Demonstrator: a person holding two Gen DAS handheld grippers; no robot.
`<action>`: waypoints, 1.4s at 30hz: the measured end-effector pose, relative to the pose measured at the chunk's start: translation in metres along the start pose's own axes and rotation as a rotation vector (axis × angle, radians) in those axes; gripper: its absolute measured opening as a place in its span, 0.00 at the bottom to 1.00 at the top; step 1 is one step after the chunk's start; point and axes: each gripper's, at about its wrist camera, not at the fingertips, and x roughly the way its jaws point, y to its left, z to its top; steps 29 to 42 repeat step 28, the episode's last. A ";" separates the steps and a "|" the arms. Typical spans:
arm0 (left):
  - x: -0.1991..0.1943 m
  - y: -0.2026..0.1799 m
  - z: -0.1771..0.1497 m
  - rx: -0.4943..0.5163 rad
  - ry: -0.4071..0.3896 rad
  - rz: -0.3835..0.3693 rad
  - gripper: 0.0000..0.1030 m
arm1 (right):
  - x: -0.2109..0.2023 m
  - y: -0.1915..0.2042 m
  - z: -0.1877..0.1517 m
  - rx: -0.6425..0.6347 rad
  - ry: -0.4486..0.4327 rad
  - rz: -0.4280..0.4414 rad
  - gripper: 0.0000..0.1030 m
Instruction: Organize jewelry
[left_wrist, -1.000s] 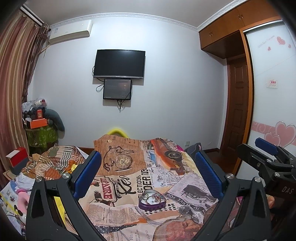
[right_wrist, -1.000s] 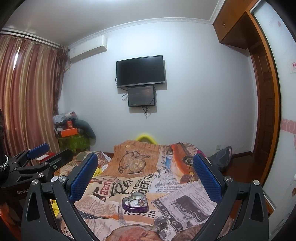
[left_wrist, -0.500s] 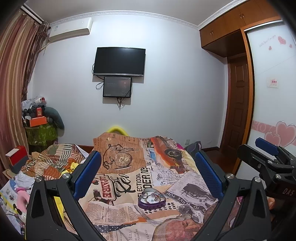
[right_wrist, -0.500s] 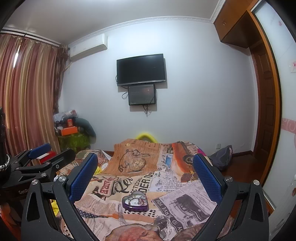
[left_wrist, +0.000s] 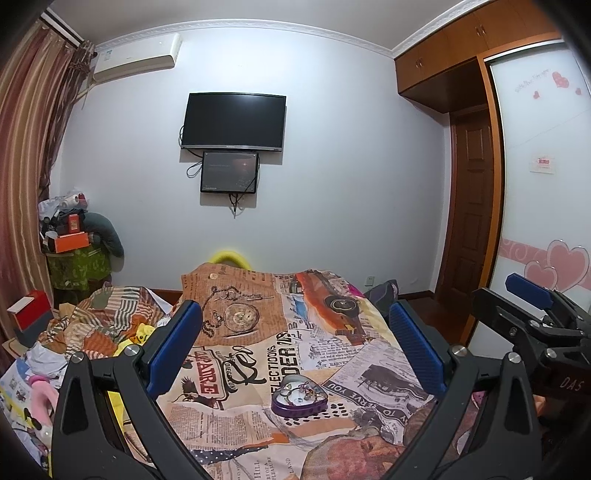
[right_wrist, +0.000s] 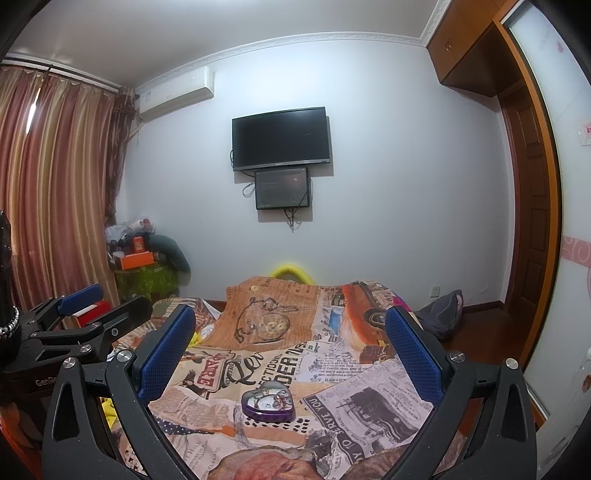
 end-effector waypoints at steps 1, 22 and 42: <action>0.000 0.000 0.000 0.000 0.000 -0.001 0.99 | 0.000 0.000 0.000 0.000 0.000 0.000 0.99; 0.016 0.002 -0.006 -0.004 0.035 -0.013 0.99 | 0.020 -0.009 -0.009 0.017 0.048 -0.013 0.99; 0.035 0.008 -0.013 -0.012 0.071 0.000 0.99 | 0.034 -0.017 -0.015 0.032 0.084 -0.024 0.99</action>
